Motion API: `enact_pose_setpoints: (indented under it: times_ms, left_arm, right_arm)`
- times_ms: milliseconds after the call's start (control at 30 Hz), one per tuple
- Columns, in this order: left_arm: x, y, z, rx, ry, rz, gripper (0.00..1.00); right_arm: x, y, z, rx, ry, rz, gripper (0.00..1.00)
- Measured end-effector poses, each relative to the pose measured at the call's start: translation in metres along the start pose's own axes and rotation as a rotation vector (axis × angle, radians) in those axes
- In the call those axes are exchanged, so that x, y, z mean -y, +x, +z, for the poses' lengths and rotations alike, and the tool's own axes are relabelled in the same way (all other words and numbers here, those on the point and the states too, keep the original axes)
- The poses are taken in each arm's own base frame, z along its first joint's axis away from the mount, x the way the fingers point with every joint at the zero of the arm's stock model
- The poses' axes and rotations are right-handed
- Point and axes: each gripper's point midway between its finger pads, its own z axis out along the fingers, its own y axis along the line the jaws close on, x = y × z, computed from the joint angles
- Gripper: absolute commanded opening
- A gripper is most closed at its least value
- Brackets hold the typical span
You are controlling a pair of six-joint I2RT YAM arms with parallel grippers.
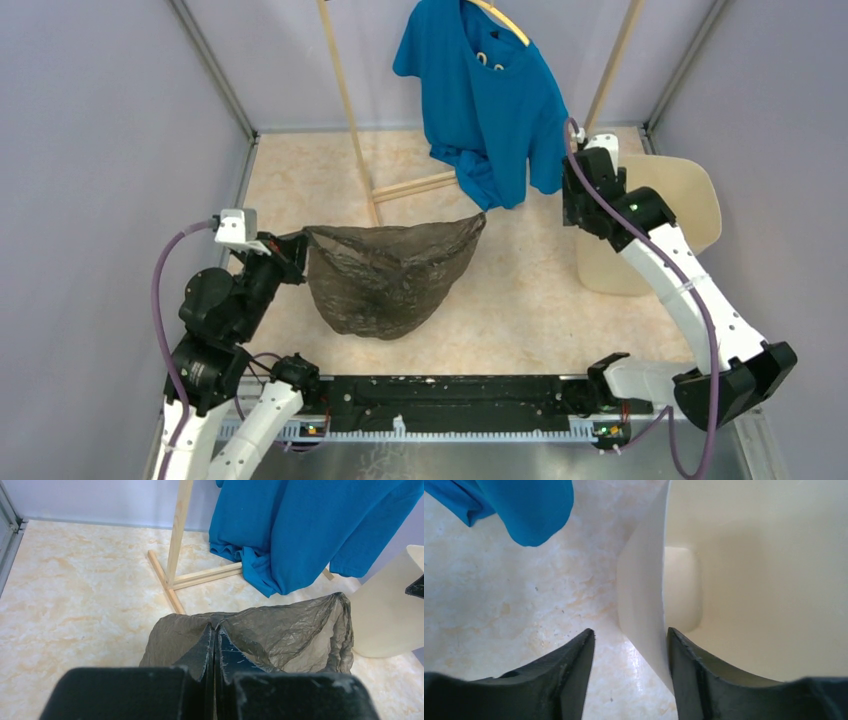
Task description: Put the trash bags into the trash bin
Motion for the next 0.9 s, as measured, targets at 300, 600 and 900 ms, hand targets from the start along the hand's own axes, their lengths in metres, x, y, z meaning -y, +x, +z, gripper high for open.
enact_pose_setpoints:
  times_ms: [300, 600, 900]
  left_arm:
    - [-0.002, 0.004, -0.001, -0.016, -0.009, 0.000, 0.00]
    - [-0.002, 0.009, 0.009, -0.052, -0.021, -0.017, 0.00]
    - [-0.001, -0.013, 0.008, -0.008, -0.036, -0.022, 0.00]
  right_arm:
    - [0.007, 0.017, -0.006, -0.008, -0.014, -0.025, 0.14]
    - [-0.029, 0.027, -0.027, -0.024, -0.292, -0.041, 0.02]
    - [-0.097, 0.043, -0.086, -0.032, -0.682, -0.104, 0.02]
